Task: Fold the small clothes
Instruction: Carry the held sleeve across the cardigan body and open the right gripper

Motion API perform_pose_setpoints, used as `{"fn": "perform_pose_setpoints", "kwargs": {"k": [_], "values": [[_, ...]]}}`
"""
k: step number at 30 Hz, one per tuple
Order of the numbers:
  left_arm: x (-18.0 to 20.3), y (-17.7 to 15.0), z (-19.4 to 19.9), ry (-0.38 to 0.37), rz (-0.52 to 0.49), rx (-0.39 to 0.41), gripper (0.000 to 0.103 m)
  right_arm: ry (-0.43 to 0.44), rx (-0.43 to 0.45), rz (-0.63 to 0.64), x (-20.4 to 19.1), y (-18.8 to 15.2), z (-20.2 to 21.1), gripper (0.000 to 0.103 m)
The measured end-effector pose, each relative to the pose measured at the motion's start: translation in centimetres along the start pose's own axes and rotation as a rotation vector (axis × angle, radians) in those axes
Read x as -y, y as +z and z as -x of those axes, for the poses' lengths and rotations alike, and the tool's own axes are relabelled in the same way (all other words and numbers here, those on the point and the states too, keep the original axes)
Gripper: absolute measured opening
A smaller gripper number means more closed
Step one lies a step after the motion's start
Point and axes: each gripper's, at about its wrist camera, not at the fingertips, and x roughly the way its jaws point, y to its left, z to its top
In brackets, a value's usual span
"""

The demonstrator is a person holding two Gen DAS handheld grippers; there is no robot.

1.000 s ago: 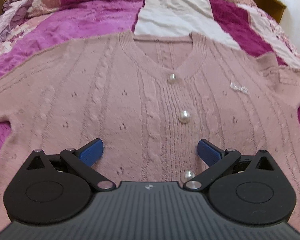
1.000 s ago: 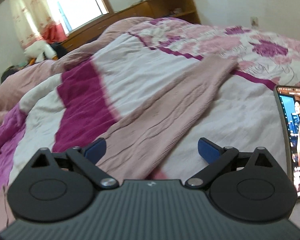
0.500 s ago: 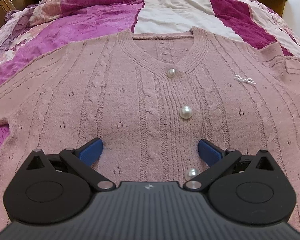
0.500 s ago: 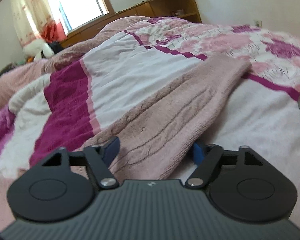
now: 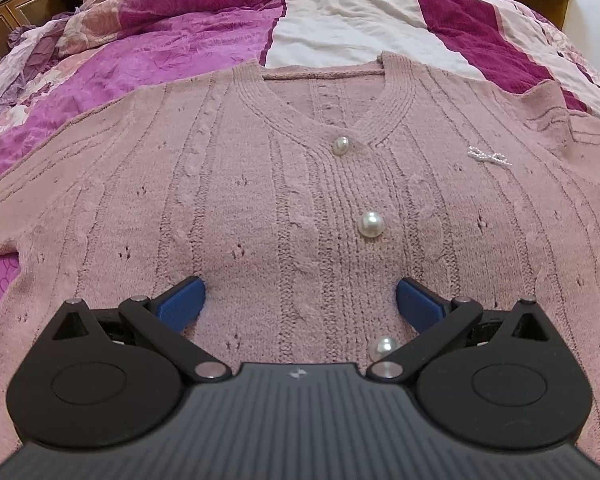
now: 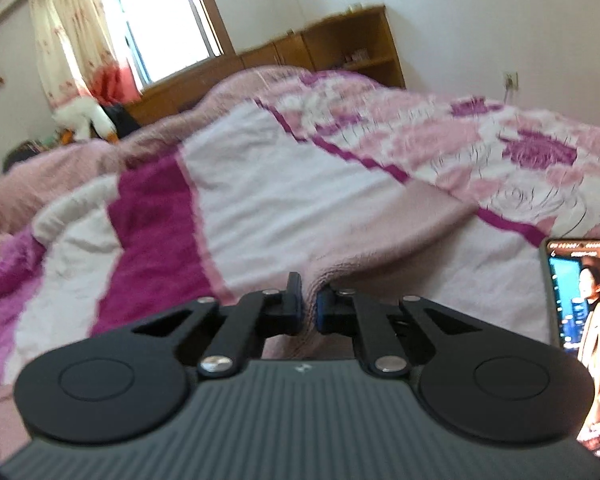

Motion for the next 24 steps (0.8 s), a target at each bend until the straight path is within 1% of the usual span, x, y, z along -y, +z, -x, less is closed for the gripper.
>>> {"fn": "perform_pose_setpoints", "kwargs": {"k": [6, 9, 15, 21, 24], "values": [[-0.2, 0.3, 0.4, -0.012, -0.006, -0.006, 0.103, 0.083, 0.047, -0.022, -2.4, 0.8, 3.8, 0.009], [-0.7, 0.5, 1.2, -0.017, 0.004, 0.005, 0.103, 0.119, 0.07, -0.023, -3.9, 1.4, 5.3, 0.009], [-1.4, 0.6, 3.1, -0.02, -0.014, 0.04, 0.103, 0.177, 0.116, -0.009, -7.2, 2.4, 8.0, 0.009], [-2.8, 0.7, 4.7, -0.034, 0.003, 0.051, 0.103, 0.232, 0.113, 0.021, -10.7, 2.2, 9.5, 0.009], [-3.6, 0.7, 5.4, -0.03, 0.005, 0.059, 0.103, 0.251, 0.109, 0.033, -12.1, 1.9, 9.8, 0.009]]}}
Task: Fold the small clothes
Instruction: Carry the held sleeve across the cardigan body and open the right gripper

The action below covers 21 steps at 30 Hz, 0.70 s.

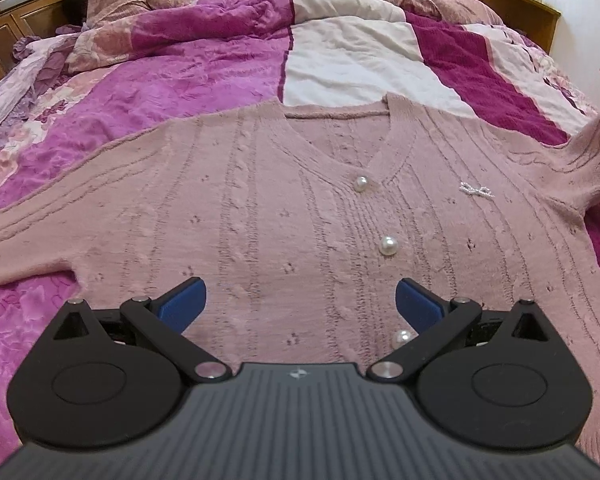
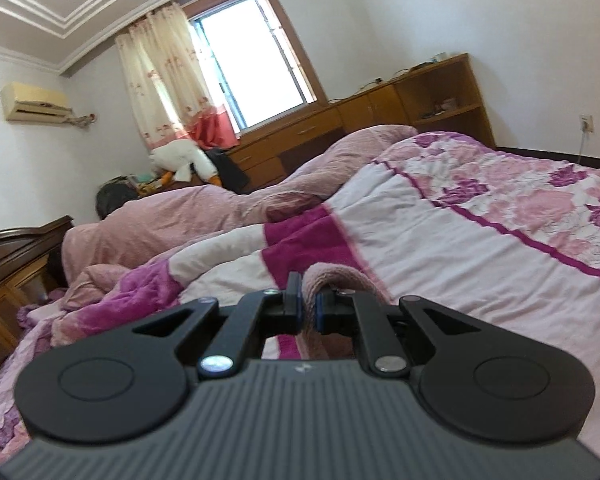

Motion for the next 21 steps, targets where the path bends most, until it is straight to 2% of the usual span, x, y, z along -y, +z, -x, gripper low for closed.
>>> {"fn": "perform_pose_setpoints", "kwargs": {"k": [14, 21], "values": [[-3.8, -0.1, 1.3, 0.056, 0.009, 0.016, 0.103, 0.066, -0.047, 0.035, -6.8, -1.9, -1.6, 0.009], [-6.3, -0.1, 1.5, 0.097, 0.061, 0.015, 0.103, 0.114, -0.075, 0.053, -10.2, -3.5, -2.5, 0.009]]}}
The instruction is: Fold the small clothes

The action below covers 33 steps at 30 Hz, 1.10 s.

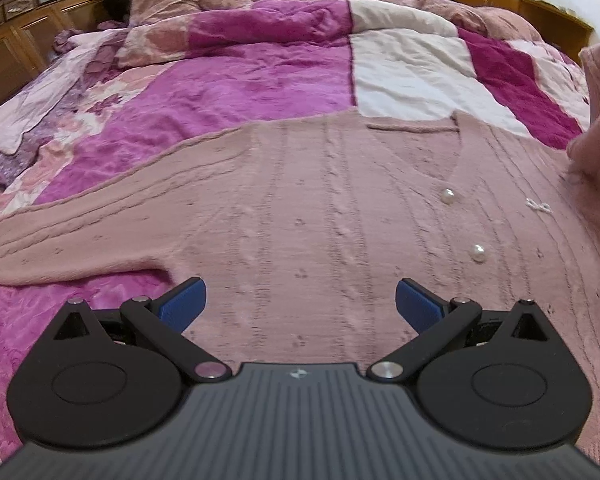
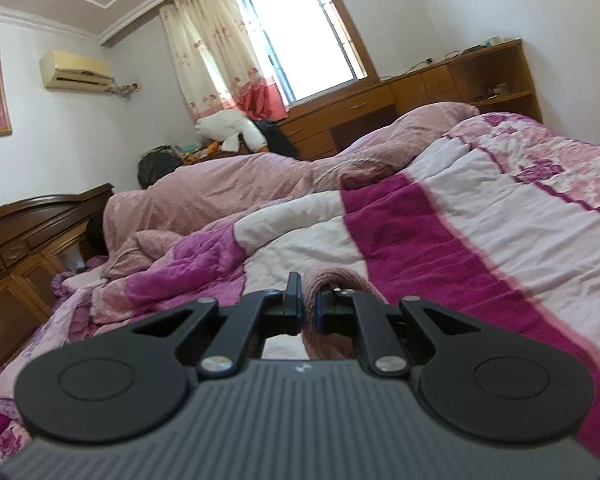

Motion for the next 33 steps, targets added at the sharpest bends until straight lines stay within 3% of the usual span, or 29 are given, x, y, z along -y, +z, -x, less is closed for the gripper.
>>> {"fn": "perform_pose_setpoints", "kwargs": {"k": [10, 20, 28, 30, 32, 33], "values": [[-2.7, -0.3, -0.2, 0.016, 0.064, -0.002, 0.103, 0.029, -0.063, 0.063, -5.1, -4.2, -2.4, 0.009], [-4.8, -0.8, -0.9, 0.023, 0.106, -0.015, 0.103, 0.069, -0.262, 0.194, -9.2, -13.4, -6.0, 0.01], [-5.8, -1.4, -1.4, 0.026, 0.134, -0.027, 0.103, 0.081, -0.389, 0.202, -10.1, -16.7, -7.8, 0.013], [-5.9, -1.4, -1.5, 0.022, 0.138, -0.028, 0.103, 0.087, -0.415, 0.195, -10.1, -17.1, -7.9, 0.023], [-5.9, -1.4, -1.5, 0.021, 0.14, -0.026, 0.103, 0.131, -0.422, 0.179, -9.9, -17.4, -7.4, 0.047], [-5.8, -1.4, -1.5, 0.019, 0.14, -0.024, 0.103, 0.134, -0.421, 0.174, -10.0, -17.5, -7.2, 0.052]]}}
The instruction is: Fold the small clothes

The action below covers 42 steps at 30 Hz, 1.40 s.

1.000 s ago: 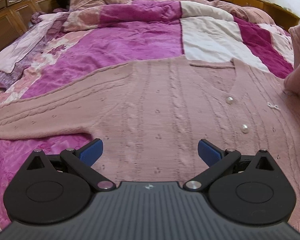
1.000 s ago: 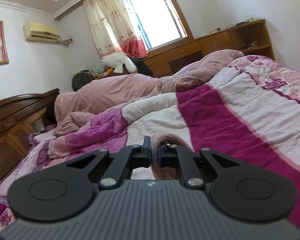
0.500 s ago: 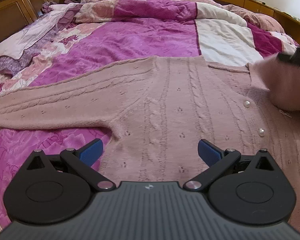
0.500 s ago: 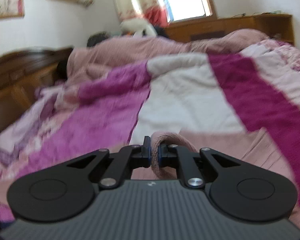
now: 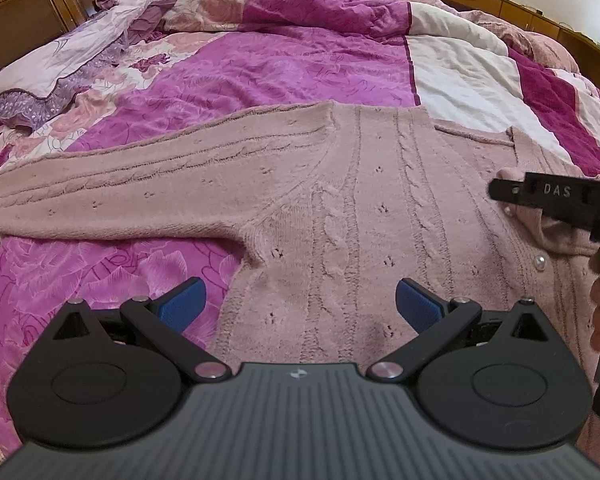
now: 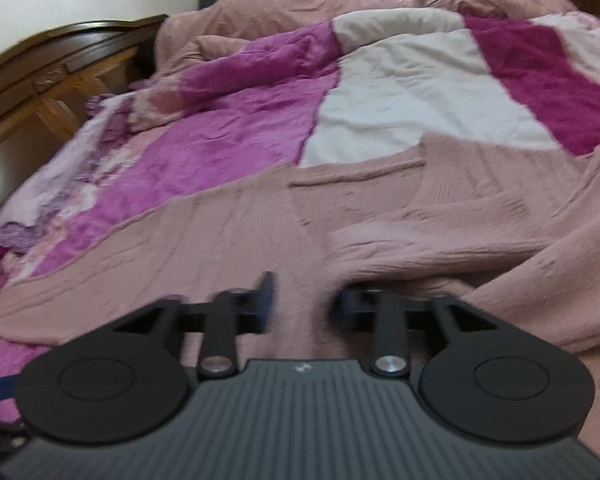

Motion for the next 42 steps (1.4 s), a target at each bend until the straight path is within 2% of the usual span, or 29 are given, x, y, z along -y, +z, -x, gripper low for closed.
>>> {"fn": "perform_pose_setpoints", "kwargs": {"k": [1, 2, 4, 9, 12, 19, 25, 30, 32, 35, 42], "values": [[0.1, 0.0, 0.1, -0.003, 0.0, 0.002, 0.103, 0.001, -0.002, -0.005, -0.2, -0.2, 0.3, 0.061], [0.1, 0.0, 0.1, -0.005, -0.001, 0.004, 0.103, 0.006, -0.004, -0.013, -0.3, -0.3, 0.5, 0.065], [0.3, 0.1, 0.2, -0.01, -0.003, 0.006, 0.103, 0.014, -0.007, -0.039, -0.4, -0.6, 1.2, 0.068], [0.9, 0.3, 0.7, -0.031, -0.021, 0.019, 0.103, 0.03, -0.022, -0.121, 0.0, -1.0, 3.2, 0.068], [1.5, 0.5, 0.9, -0.043, -0.038, 0.024, 0.103, 0.047, -0.035, -0.121, 0.1, -1.1, 4.7, 0.069], [3.3, 1.2, 1.9, -0.071, -0.079, 0.051, 0.103, 0.063, -0.004, -0.081, 1.1, -0.8, 9.0, 0.069], [6.1, 2.5, 2.8, -0.106, -0.158, 0.076, 0.103, -0.028, 0.058, -0.063, 3.6, -0.5, 10.7, 0.069], [9.3, 4.4, 3.3, -0.146, -0.222, 0.1, 0.103, -0.088, 0.083, -0.131, 7.0, 0.1, 11.1, 0.069], [10.9, 5.3, 3.1, -0.158, -0.246, 0.115, 0.103, -0.11, 0.1, -0.136, 8.1, 0.4, 11.1, 0.055], [13.7, 6.3, 2.1, -0.189, -0.295, 0.123, 0.103, -0.132, 0.113, -0.144, 9.6, 0.9, 10.6, 0.044], [20.5, 6.4, -1.6, -0.221, -0.467, 0.118, 0.099, -0.165, 0.086, -0.17, 11.6, 0.7, 8.7, 0.043]]}}
